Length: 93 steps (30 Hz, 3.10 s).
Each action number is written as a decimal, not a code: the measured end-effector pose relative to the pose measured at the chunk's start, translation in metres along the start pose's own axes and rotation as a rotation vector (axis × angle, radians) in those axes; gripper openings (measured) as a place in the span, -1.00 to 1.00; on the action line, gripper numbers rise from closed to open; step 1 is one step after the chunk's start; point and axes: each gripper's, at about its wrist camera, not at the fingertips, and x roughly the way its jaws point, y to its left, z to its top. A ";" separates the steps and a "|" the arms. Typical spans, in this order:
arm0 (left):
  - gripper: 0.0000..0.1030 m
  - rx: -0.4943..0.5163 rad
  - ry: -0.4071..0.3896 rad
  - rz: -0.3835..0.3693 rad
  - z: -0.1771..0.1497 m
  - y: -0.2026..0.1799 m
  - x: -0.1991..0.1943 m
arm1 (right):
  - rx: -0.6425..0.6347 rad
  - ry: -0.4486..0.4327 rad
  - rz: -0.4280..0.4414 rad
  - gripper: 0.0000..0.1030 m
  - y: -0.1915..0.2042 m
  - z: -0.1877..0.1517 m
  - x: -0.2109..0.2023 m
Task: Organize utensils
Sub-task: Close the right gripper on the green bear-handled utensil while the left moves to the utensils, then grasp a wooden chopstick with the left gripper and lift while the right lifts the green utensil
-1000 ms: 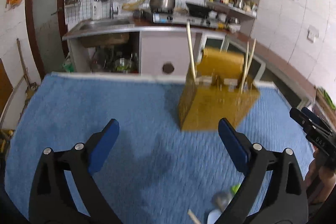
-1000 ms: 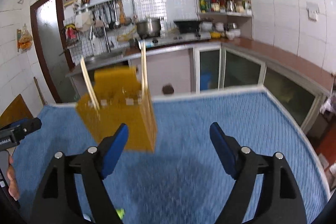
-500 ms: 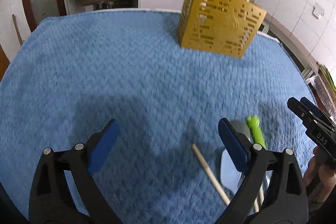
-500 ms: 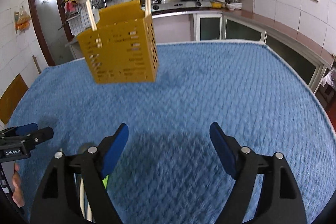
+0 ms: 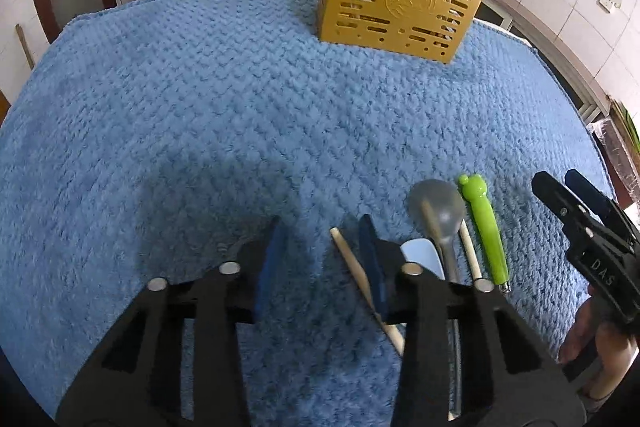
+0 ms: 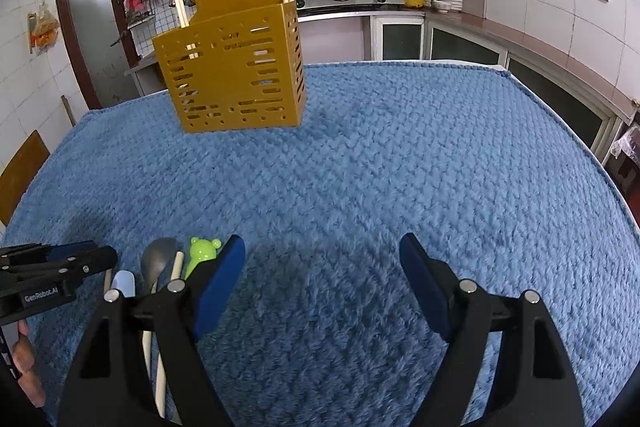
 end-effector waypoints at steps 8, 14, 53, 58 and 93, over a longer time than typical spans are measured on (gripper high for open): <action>-0.61 0.054 0.005 0.054 0.001 -0.008 0.004 | -0.010 0.015 0.004 0.52 0.005 -0.001 0.003; -0.96 0.090 -0.002 0.029 0.011 -0.005 0.009 | -0.031 0.050 0.032 0.51 0.018 -0.003 0.007; -0.69 0.042 0.106 0.011 -0.004 -0.015 0.001 | -0.071 0.179 0.062 -0.66 0.024 0.004 0.021; -0.81 0.065 0.105 0.051 -0.006 -0.019 0.002 | -0.065 0.176 0.065 -0.66 0.022 0.004 0.021; -0.94 0.067 -0.359 -0.095 0.033 -0.009 -0.088 | 0.019 -0.124 0.149 -0.69 0.004 0.041 -0.045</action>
